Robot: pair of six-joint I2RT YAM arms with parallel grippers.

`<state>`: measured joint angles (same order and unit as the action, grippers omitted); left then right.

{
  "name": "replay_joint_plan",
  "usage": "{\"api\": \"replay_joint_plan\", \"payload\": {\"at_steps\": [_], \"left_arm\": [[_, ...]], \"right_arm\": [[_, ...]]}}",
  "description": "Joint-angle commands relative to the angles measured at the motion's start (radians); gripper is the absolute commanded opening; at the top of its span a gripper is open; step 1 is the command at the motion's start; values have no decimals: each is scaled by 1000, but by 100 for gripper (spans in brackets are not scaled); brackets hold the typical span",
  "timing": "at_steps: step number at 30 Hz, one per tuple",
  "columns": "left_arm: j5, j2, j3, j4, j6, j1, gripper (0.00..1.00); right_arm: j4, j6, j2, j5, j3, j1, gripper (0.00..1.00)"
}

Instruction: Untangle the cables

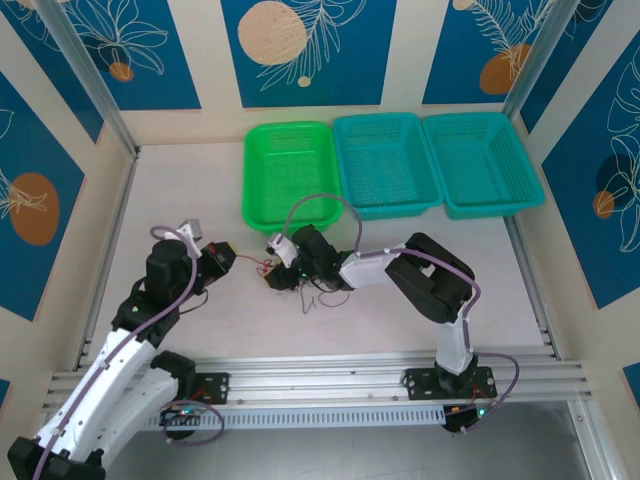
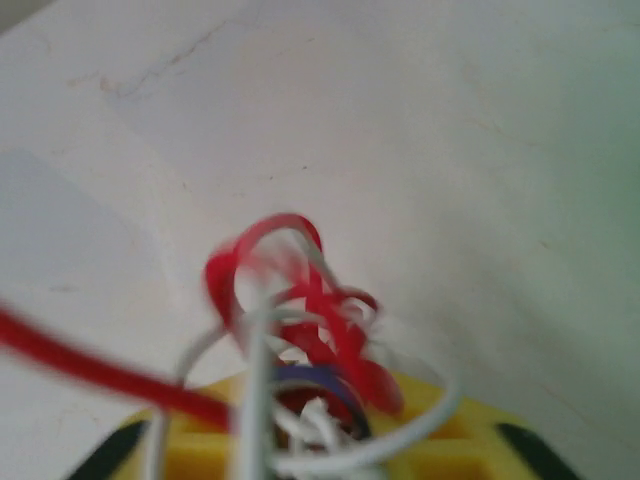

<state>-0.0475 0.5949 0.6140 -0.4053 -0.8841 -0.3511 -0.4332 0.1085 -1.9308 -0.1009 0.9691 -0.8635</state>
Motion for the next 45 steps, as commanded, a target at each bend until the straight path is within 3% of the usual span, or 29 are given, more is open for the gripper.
{"api": "replay_joint_plan", "payload": {"at_steps": [1,3,9,11,13,15,19,23,30,35,38,42,45], "left_arm": [[168,-101,57,-143,9,46,0],[203,-137,50,-183,-1,74,0],[198,-143,-35,-181,0,119,0],[133,-133,-110,-65,46,122,0],[-11,-110,-211,157,104,119,0],[-128,-69,-265,318,154,117,19],[-202,-59,-217,334,291,85,42],[-200,-82,-118,331,523,-6,51],[-205,74,72,193,1204,-317,58],[-65,279,148,126,1570,-466,68],[-39,394,172,144,1666,-487,77],[-28,479,144,255,1679,-489,80],[37,493,94,356,1655,-489,65]], "right_arm": [[-21,-1,87,47,-93,65,7],[-13,8,140,23,-147,109,0],[17,28,295,-51,-262,181,0],[68,21,346,-75,-266,179,0],[128,14,397,-92,-263,173,0],[223,8,436,-103,-243,168,0],[487,-30,459,-83,-143,170,0],[644,-46,479,-21,-96,176,0],[734,-59,532,19,-88,176,0],[764,-96,569,25,-85,123,0],[774,-107,595,27,-81,91,0],[793,-122,634,23,-64,54,0],[800,-130,662,31,-60,38,0]]}}
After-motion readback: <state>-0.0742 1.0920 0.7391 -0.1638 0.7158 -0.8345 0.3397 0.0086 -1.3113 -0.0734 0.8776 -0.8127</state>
